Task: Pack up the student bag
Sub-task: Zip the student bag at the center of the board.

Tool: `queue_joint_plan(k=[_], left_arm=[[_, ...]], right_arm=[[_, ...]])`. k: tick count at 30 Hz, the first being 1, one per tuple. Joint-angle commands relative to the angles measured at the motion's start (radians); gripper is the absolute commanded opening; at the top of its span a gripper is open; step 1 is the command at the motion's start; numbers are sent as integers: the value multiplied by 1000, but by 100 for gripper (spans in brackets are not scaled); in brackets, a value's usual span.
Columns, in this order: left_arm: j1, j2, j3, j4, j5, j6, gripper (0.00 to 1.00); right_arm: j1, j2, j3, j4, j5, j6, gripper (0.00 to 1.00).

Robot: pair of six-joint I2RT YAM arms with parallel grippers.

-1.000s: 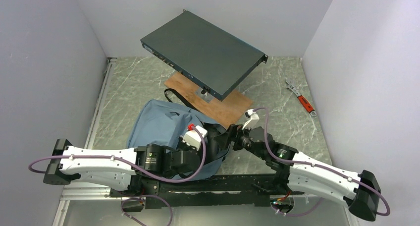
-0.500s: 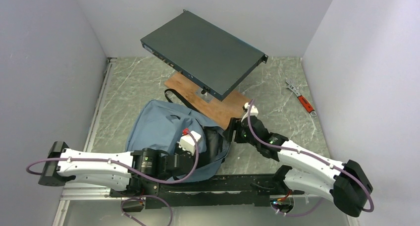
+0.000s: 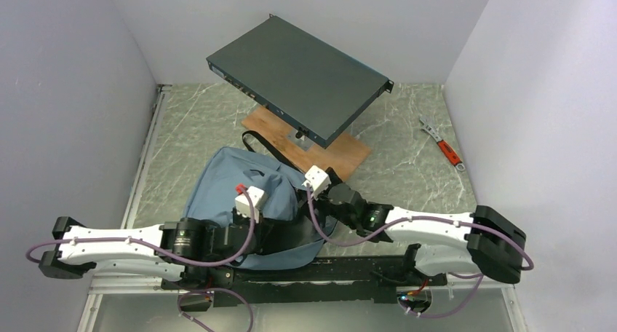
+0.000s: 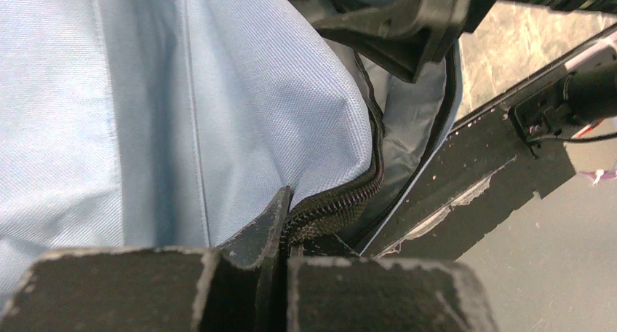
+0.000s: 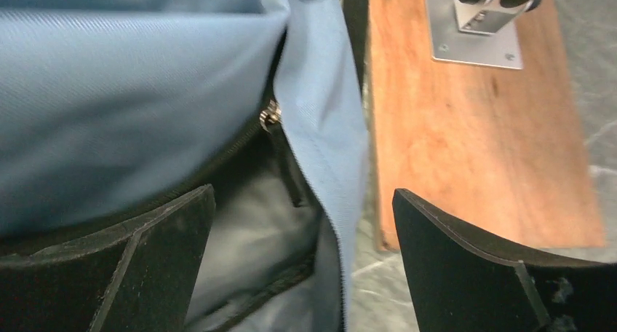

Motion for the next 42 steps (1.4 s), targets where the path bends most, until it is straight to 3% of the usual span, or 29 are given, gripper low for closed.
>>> queue_joint_plan(k=[1,7,11,15,20,24,27,34,39,42], left_arm=[[-2,-77,5,-126,-72,-53,0],[0,-156,-7,-132,-115,-45,0],[0,-186,-11,-112,-126,-14,0],[-1,-215,-18,-109,-154,-1,0],[-2,-232,-20,-83,-137,49,0],[-1,-227,-19,-71,-127,78,0],[0,-226,-18,-77,-123,84,0],[-1,-244,-34,-72,-115,86,0],[0,-239,-41,-59,-102,98,0],[-1,-233,-47,-35,-82,119,0]], right_arm=[[13,11,7,132,95,-327,95],[14,-66,-120,242,-49,-563,95],[14,8,-86,247,-114,-610,80],[14,91,-89,369,-103,-618,74],[15,187,-24,379,-112,-622,67],[18,251,24,400,15,-651,57],[18,263,70,341,62,-638,42],[17,220,140,167,87,-500,28],[13,164,167,27,43,-398,1],[12,134,190,-55,-9,-368,1]])
